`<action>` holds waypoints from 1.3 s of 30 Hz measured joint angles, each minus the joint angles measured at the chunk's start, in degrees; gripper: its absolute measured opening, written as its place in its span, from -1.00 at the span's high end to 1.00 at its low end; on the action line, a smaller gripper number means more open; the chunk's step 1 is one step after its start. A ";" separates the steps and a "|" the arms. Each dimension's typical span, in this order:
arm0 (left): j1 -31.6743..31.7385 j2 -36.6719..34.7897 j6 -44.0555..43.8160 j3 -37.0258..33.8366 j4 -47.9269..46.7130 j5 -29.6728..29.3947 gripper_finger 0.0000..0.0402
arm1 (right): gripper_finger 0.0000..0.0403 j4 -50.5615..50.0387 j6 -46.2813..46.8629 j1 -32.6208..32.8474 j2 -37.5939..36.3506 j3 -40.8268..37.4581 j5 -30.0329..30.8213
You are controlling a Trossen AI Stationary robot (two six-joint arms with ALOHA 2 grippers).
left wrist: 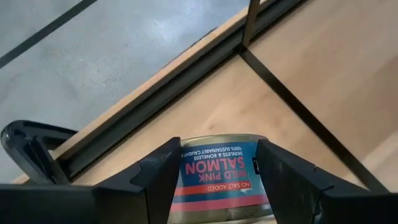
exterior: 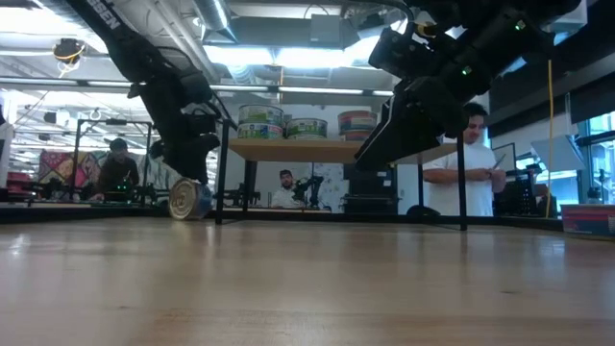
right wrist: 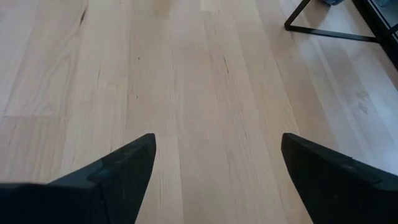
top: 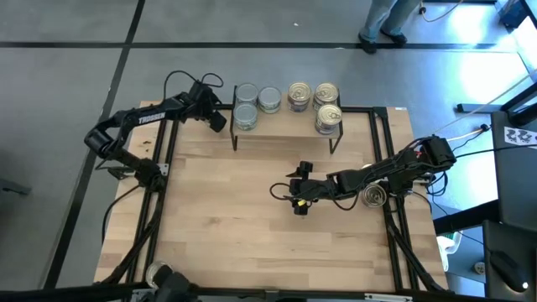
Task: Stack canned seafood by type on shelf
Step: Put the blue pink tuna can on the shelf
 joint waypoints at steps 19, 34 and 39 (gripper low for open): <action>-4.55 -8.72 -3.69 -0.53 -20.64 0.50 -0.03 | -0.72 -0.01 -0.02 -0.04 0.00 0.00 0.00; -7.66 -7.19 -6.35 -0.91 -18.70 -2.95 -0.03 | -0.72 0.41 -0.66 -0.04 0.00 0.00 0.00; -7.68 -4.99 -4.85 -0.89 -15.61 -3.28 -0.03 | -0.72 0.42 -0.68 -0.04 0.00 0.00 0.01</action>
